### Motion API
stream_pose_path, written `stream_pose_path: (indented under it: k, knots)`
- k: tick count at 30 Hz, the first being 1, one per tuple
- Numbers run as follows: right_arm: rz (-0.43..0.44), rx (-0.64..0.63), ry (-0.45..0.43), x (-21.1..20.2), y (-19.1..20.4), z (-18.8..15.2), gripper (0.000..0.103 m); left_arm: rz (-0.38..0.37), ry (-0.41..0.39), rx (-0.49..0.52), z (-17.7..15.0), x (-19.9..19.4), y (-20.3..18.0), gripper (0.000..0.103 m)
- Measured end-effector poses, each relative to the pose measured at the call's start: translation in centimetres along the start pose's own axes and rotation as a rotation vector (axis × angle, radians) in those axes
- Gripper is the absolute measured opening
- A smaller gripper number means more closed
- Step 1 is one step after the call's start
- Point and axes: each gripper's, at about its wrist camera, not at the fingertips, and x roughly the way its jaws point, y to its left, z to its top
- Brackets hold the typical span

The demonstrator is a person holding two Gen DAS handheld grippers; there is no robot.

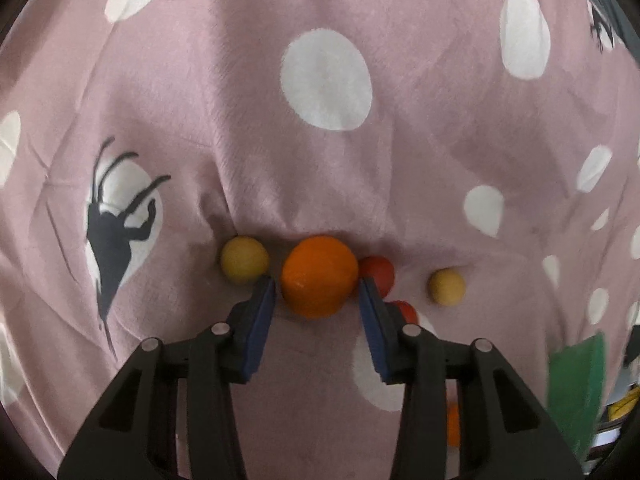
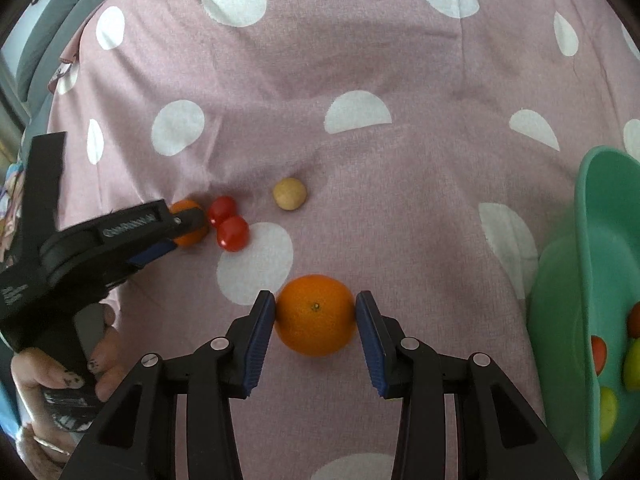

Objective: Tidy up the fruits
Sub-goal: 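Grasp the small orange with the left tool while the right tool holds the large orange, then carry both held oranges over the green bowl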

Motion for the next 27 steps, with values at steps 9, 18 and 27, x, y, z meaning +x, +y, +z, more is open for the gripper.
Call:
stream_pose_path:
  k: [9,18,27]
  knots:
    - [0.041,0.02,0.042,0.7,-0.4,0.1,0.044,0.01,-0.008,-0.007,-0.2,0.3,-0.3,0.037]
    - [0.027,-0.01,0.033,0.5,-0.3,0.4,0.045,0.03,-0.058,0.006,-1.2,-5.4,0.4,0.037]
    - [0.011,0.032,-0.008,-1.2,-1.6,0.7,0.045,0.021,-0.113,0.077,-3.5,-9.7,-0.8,0.037]
